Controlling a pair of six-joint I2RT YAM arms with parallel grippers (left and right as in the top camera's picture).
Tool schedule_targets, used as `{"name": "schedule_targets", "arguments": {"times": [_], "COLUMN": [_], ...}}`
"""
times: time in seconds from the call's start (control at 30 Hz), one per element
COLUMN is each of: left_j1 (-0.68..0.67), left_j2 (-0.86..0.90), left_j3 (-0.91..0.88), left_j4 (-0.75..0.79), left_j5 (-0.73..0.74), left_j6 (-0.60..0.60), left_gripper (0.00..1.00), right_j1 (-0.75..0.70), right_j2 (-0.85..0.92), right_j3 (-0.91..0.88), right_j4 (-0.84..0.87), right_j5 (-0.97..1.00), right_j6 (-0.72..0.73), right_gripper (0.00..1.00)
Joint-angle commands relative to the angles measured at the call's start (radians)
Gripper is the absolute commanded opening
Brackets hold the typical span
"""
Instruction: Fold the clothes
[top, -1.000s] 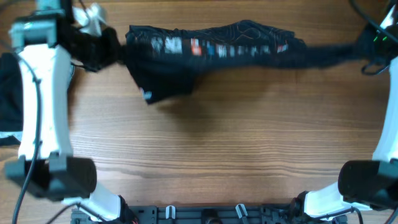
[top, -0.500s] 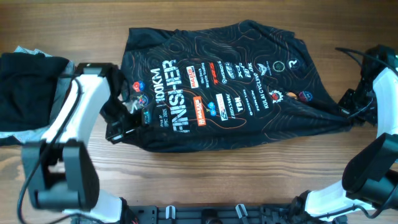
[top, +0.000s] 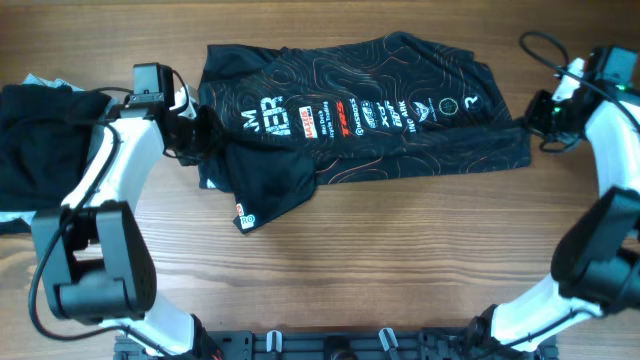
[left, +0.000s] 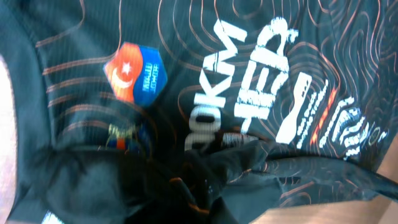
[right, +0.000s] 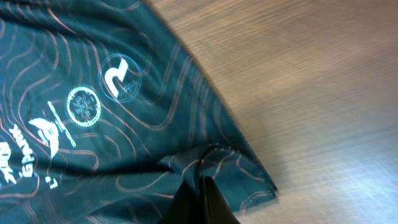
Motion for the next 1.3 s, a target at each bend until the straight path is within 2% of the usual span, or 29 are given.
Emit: {"name": "schedule_targets", "arguments": {"times": [0.0, 0.03, 0.07, 0.1, 0.2, 0.23, 0.3, 0.4, 0.43, 0.47, 0.53, 0.63, 0.73, 0.87, 1.0, 1.03, 1.1, 1.13, 1.27], "left_j1": [0.004, 0.005, 0.006, 0.011, 0.016, 0.005, -0.038, -0.119, -0.145, -0.166, -0.195, -0.215, -0.225, -0.262, -0.325, -0.334, -0.343, -0.343, -0.344], "left_j2": [0.048, 0.050, 0.050, 0.050, 0.050, 0.050, 0.050, 0.050, 0.051, 0.052, 0.052, 0.052, 0.052, 0.052, 0.052, 0.052, 0.052, 0.052, 0.052], "left_j3": [0.002, 0.002, 0.002, 0.002, 0.002, 0.002, 0.002, 0.002, 0.002, 0.001, -0.013, -0.056, -0.083, -0.083, -0.084, -0.084, -0.084, -0.084, -0.111], "left_j4": [0.074, 0.102, 0.115, 0.098, -0.056, -0.119, -0.201, -0.280, -0.284, -0.285, -0.291, -0.314, -0.344, -0.384, -0.341, -0.338, -0.342, -0.343, -0.305], "left_j5": [-0.003, -0.017, -0.023, -0.023, -0.023, -0.023, -0.032, -0.174, -0.185, -0.185, -0.185, -0.185, -0.183, -0.184, -0.191, -0.215, -0.322, -0.367, -0.403], "left_j6": [-0.026, -0.025, -0.024, -0.024, -0.020, 0.001, 0.089, 0.087, 0.085, 0.085, 0.084, 0.081, 0.081, 0.081, 0.081, 0.081, 0.080, 0.072, 0.047], "left_gripper": [0.04, 0.17, 0.61, 0.78, 0.78, 0.74, 0.75, 0.80, 0.80, 0.80, 0.80, 0.80, 0.80, 0.74, 0.62, 0.62, 0.72, 0.73, 0.73], "right_j1": [0.028, 0.029, 0.027, 0.024, 0.022, 0.023, 0.023, 0.024, 0.024, 0.024, 0.024, 0.023, 0.023, 0.023, 0.023, 0.023, 0.023, 0.023, 0.023], "right_j2": [0.071, 0.071, 0.068, 0.068, 0.074, 0.077, 0.077, 0.077, 0.077, 0.077, 0.077, 0.077, 0.077, 0.077, 0.077, 0.077, 0.077, 0.077, 0.077], "right_j3": [0.004, 0.005, 0.005, 0.005, -0.002, -0.035, -0.110, -0.248, -0.275, -0.291, -0.296, -0.296, -0.296, -0.296, -0.296, -0.296, -0.296, -0.296, -0.296], "right_j4": [0.117, 0.166, 0.189, 0.175, 0.028, 0.002, 0.031, 0.153, 0.174, 0.177, 0.150, 0.086, 0.083, 0.063, 0.056, 0.056, 0.056, 0.057, 0.057], "right_j5": [-0.083, -0.083, -0.071, -0.018, 0.216, 0.225, 0.212, 0.108, 0.109, 0.113, 0.175, 0.333, 0.338, 0.338, 0.338, 0.338, 0.338, 0.338, 0.338], "right_j6": [0.018, 0.040, 0.055, 0.059, 0.077, 0.049, 0.050, 0.027, 0.027, 0.029, 0.072, 0.159, 0.159, 0.158, 0.158, 0.158, 0.158, 0.158, 0.158], "right_gripper": [0.18, 0.52, 0.70, 0.74, 0.74, 0.72, 0.67, 0.63, 0.57, 0.45, 0.04, 0.04, 0.06, 0.19, 0.20, 0.20, 0.20, 0.20, 0.20]}}
